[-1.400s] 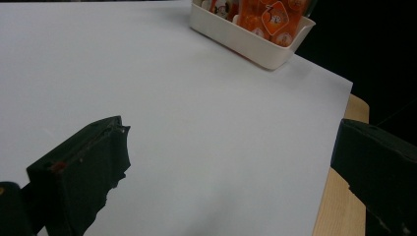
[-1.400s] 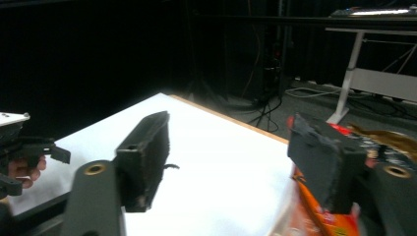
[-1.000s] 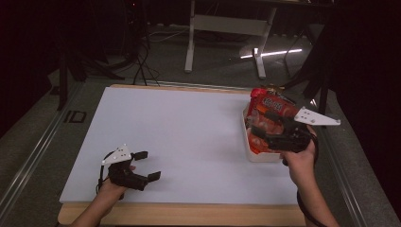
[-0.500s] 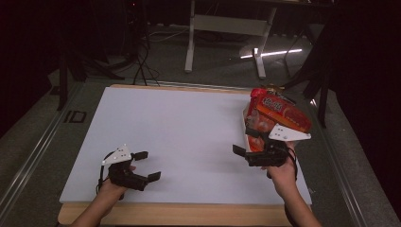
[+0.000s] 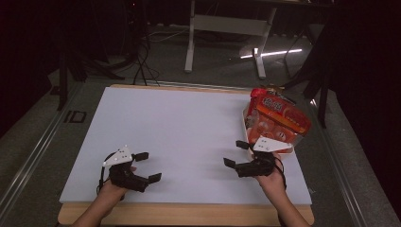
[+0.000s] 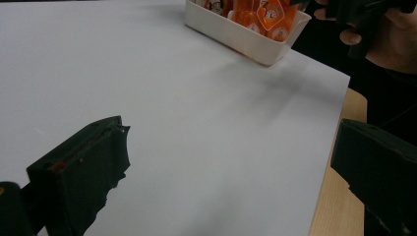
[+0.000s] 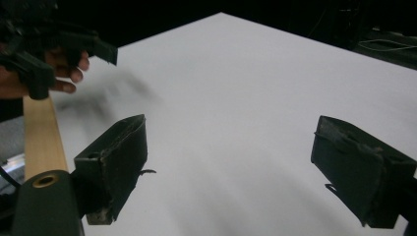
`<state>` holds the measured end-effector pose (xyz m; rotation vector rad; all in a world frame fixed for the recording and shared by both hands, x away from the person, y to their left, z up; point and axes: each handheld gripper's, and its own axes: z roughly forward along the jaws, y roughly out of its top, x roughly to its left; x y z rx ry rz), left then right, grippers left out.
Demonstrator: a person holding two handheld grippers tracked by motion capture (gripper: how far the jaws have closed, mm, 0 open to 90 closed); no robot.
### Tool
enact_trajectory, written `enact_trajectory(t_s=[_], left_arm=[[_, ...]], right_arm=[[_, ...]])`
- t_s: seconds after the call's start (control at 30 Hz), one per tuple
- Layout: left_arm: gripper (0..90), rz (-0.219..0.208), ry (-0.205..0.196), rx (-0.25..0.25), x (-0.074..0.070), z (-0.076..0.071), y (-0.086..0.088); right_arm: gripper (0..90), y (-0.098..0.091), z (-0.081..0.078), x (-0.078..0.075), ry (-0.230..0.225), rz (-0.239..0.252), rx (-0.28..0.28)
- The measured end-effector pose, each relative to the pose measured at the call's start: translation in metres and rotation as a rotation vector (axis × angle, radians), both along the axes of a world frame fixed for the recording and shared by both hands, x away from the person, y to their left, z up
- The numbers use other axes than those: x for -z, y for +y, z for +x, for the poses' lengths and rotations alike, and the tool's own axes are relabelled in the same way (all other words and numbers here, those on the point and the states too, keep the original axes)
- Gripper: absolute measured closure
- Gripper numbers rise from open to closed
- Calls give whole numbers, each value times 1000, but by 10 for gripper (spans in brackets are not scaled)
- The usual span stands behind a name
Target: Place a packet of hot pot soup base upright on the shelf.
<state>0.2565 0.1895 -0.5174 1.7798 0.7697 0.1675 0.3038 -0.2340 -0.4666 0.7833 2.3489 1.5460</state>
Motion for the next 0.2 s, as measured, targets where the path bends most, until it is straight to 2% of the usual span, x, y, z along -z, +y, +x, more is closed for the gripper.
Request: enact_trajectory(t_s=[0.2], left_arm=[[7,5,-7,0,0,-1,-1]], right_arm=[[137,5,1,8,6,-23,-10]])
